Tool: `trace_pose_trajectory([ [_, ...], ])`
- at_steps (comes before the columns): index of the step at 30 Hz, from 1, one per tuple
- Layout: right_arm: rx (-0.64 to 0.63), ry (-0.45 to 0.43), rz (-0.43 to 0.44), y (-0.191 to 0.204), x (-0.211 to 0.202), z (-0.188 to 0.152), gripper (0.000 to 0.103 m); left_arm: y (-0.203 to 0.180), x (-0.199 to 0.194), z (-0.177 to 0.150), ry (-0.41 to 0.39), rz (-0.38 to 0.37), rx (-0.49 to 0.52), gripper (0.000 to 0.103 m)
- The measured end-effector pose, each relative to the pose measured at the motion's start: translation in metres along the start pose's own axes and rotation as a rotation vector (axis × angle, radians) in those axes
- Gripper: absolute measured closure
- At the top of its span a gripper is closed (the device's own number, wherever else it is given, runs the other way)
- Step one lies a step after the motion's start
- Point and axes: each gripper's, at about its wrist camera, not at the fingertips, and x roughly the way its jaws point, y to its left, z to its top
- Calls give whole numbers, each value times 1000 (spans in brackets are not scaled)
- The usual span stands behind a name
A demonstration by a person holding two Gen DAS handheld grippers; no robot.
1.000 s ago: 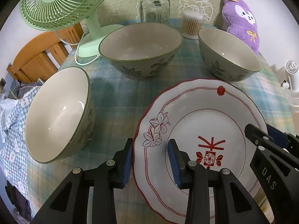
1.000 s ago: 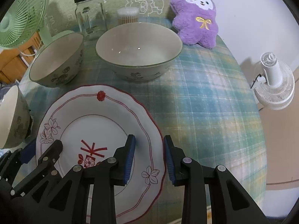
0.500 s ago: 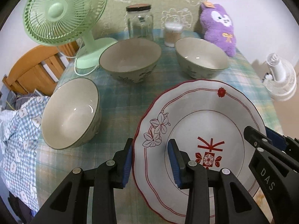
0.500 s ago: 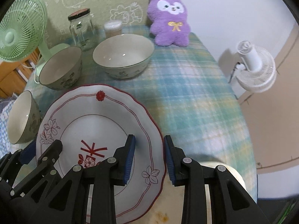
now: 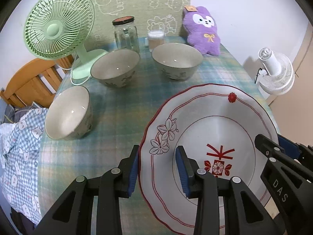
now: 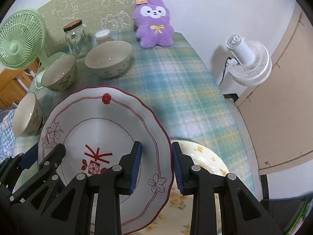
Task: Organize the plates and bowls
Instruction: 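Carry the red-rimmed plate with both grippers over the yellow plate stack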
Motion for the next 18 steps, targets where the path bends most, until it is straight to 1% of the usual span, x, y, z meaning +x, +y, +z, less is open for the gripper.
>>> trace_pose_trajectory([
  [10,8,43,-12,-47,6,-23,68,-48,2,-24,42,-8,14,67],
  [18,11,76,-13,-78,19,-38,68,-75,9,-36,69,-6,25,67],
])
